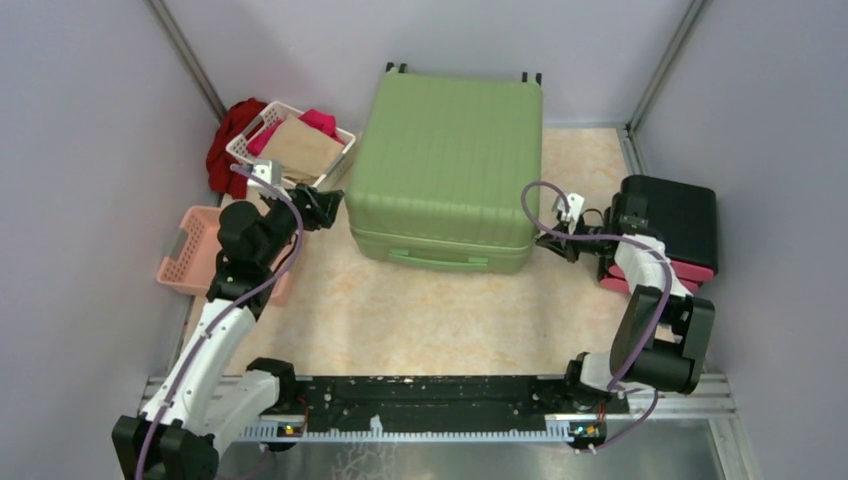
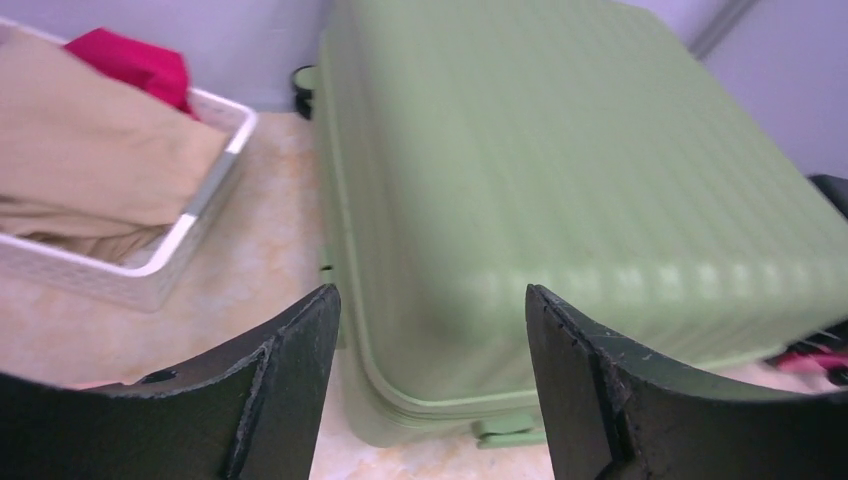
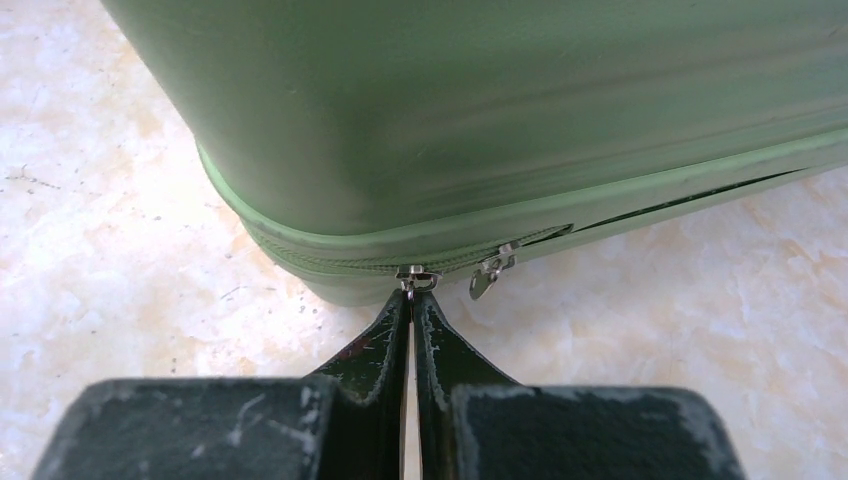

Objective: Open, take out, and arrange the luggage

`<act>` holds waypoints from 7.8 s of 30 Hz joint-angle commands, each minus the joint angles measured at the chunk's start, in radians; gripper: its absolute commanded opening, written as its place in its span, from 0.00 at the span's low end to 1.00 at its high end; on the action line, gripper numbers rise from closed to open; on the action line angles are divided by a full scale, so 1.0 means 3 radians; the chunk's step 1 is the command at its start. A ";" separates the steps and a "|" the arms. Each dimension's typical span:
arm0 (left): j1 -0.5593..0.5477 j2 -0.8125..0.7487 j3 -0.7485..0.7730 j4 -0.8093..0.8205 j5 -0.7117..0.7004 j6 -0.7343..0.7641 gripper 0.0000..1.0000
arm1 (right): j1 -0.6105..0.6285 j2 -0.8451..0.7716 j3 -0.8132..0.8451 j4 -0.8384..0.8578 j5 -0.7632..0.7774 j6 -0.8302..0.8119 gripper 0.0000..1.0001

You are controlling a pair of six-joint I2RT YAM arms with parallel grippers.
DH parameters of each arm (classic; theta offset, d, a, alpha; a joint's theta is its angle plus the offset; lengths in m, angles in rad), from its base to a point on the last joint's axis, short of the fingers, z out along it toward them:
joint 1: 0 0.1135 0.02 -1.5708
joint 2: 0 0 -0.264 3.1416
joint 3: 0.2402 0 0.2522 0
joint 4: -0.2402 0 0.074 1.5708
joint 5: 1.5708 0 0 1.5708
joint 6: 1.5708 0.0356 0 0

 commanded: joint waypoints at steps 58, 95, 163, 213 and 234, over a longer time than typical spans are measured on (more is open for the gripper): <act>-0.0006 0.1470 -0.0197 0.0588 0.0579 -0.0602 0.51 | 0.1025 -0.1167 -0.0643 0.0064 0.0364 0.1527 0.00; -0.0118 0.1464 -0.0789 0.1370 0.0582 -0.0944 0.49 | 0.3618 -0.0596 -0.0698 0.2679 0.3254 0.4404 0.00; -0.0184 -0.0912 -0.1501 0.0690 0.1069 -0.1064 0.74 | 0.3304 -0.0461 0.0710 -0.1227 0.2053 -0.0317 0.64; -0.0419 0.1899 -0.1751 0.3802 0.0964 -0.0553 0.39 | 0.3137 -0.0521 0.0193 -0.0123 0.1414 0.0909 0.53; -0.0420 0.2344 -0.1784 0.4337 0.1003 -0.0913 0.36 | 0.3132 -0.0481 0.0126 -0.0073 0.1399 0.0902 0.54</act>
